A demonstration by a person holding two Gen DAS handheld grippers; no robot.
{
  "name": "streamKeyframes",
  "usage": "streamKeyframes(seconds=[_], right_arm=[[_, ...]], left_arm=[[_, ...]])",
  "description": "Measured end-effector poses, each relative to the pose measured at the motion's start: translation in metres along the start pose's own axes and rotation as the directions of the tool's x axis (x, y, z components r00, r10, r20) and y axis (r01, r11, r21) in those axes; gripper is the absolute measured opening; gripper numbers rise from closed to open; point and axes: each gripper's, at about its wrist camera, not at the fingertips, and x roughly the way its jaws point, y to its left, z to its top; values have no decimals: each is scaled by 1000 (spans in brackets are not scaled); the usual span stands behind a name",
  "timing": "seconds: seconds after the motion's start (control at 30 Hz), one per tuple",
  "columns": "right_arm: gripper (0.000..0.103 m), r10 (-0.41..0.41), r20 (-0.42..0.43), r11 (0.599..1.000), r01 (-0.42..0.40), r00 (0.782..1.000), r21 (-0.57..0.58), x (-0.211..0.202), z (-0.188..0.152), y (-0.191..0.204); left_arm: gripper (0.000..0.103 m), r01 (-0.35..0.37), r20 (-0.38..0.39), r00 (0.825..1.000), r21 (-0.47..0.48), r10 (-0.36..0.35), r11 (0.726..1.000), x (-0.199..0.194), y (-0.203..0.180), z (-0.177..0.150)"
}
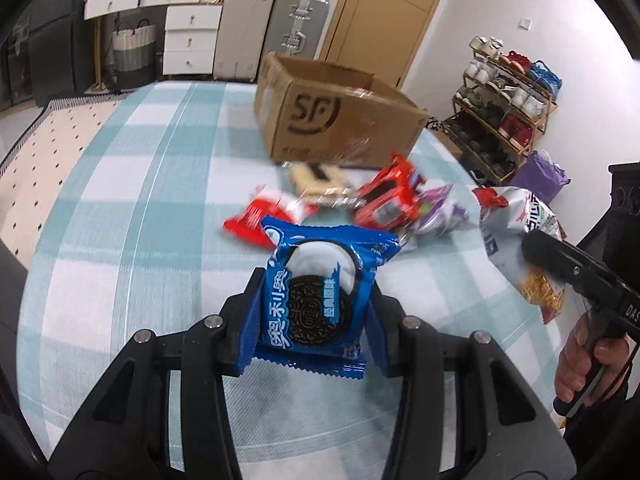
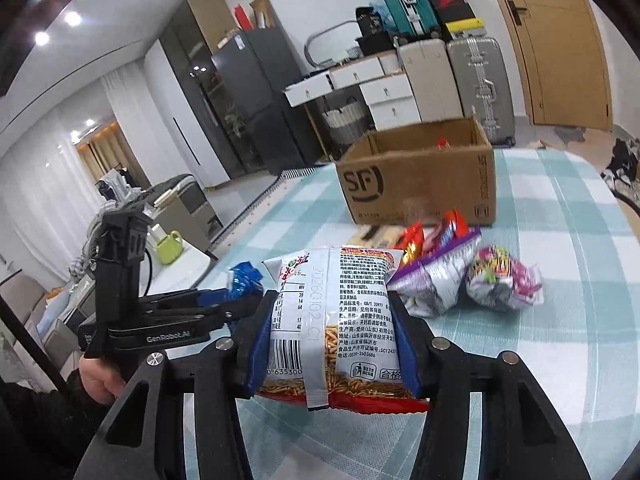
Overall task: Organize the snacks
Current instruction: 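Carry the Oreo pack and noodle bag over the SF box and release them inside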
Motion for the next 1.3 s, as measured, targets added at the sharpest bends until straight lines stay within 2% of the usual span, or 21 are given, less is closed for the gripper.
streamKeyframes(seconds=[0.2, 0.33, 0.5, 0.8, 0.93, 1.07, 1.3], right_arm=[[53, 55, 45, 998, -56, 997, 11, -18, 34, 0], [53, 70, 67, 997, -69, 995, -25, -31, 60, 4], [53, 106, 104, 994, -101, 989, -52, -46, 103, 9], [53, 109, 124, 991, -98, 986, -92, -44, 193, 8], [53, 96, 141, 993, -84, 985, -87, -37, 230, -1], [53, 73, 132, 996, -66, 989, -61, -20, 264, -22], [53, 16, 62, 999, -13, 998, -49, 39, 297, -62]], left_arm=[[42, 22, 23, 999, 53, -24, 998, -14, -22, 36], [42, 48, 32, 998, 79, -50, 996, -23, -31, 66], [42, 93, 46, 994, 85, -97, 992, -34, -36, 110], [42, 87, 96, 990, 131, -100, 988, -49, -49, 194], [42, 83, 99, 991, 114, -95, 990, -45, -49, 238], [42, 17, 123, 992, 126, -33, 992, -36, -54, 277], [42, 17, 55, 998, 118, -24, 993, 17, -58, 320]])
